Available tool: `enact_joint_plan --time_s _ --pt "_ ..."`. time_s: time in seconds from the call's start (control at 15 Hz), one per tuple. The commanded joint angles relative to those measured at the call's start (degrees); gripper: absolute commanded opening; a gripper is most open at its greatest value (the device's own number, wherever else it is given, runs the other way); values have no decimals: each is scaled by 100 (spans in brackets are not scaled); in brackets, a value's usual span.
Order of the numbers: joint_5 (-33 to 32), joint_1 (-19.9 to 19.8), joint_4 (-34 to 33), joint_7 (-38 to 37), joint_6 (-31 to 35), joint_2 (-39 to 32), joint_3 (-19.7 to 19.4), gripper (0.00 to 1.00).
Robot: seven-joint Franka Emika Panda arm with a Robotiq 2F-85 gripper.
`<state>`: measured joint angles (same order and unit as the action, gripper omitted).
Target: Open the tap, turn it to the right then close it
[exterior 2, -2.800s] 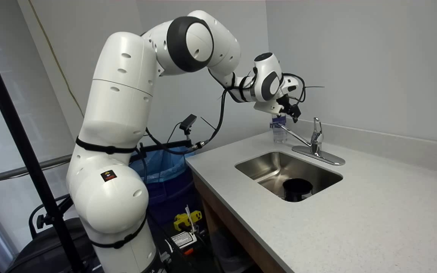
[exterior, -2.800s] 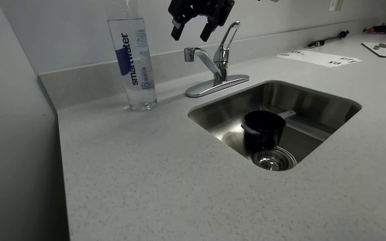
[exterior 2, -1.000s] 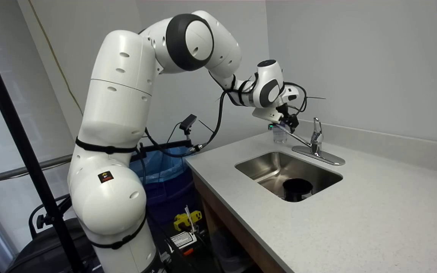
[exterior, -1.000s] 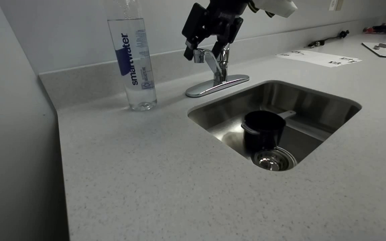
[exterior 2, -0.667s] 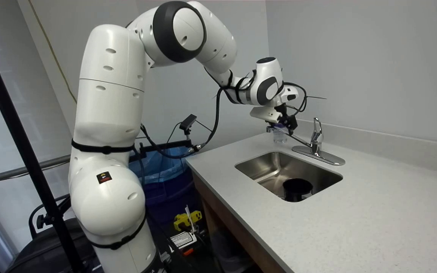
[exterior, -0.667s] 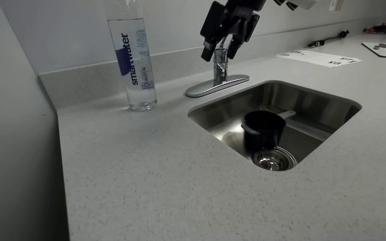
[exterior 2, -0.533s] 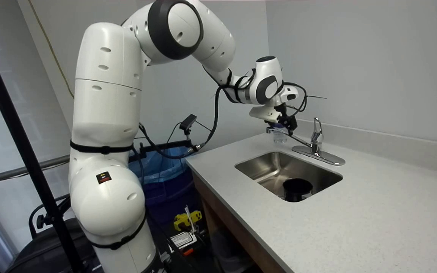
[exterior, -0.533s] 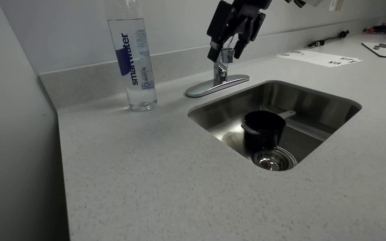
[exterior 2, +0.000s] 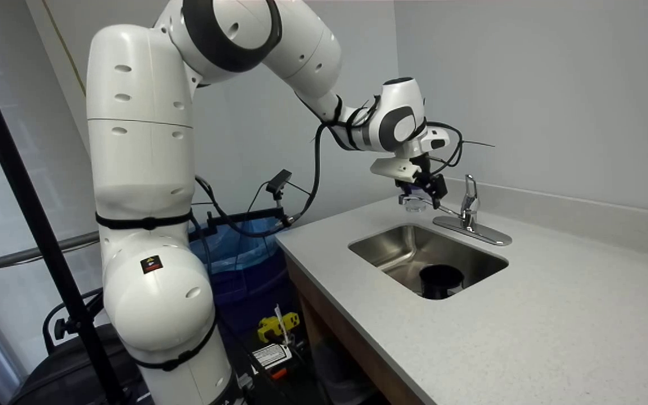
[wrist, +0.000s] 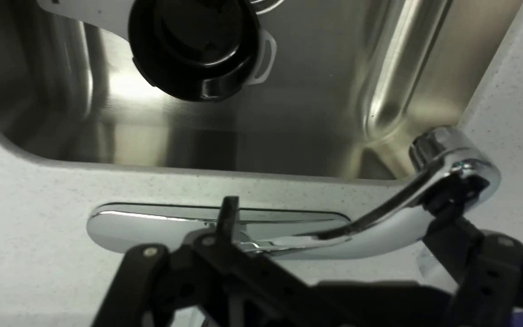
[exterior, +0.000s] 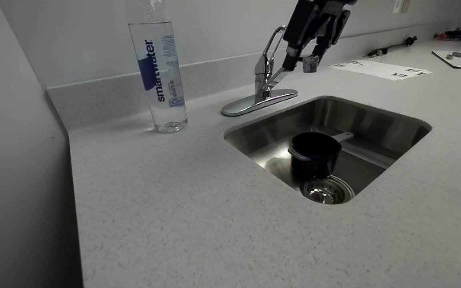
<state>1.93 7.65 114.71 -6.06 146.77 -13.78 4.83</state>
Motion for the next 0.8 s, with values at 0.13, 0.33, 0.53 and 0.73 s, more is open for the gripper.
enact_joint_plan --time_s 0.13,0.33,0.53,0.73 --pt "-131 -264 504 -24 -304 532 -288 100" --pt "-147 -372 563 -62 -428 612 -414 100" --pt "-224 -463 567 -140 -479 623 -544 100" --pt "-362 -539 443 -282 -481 518 -683 100"
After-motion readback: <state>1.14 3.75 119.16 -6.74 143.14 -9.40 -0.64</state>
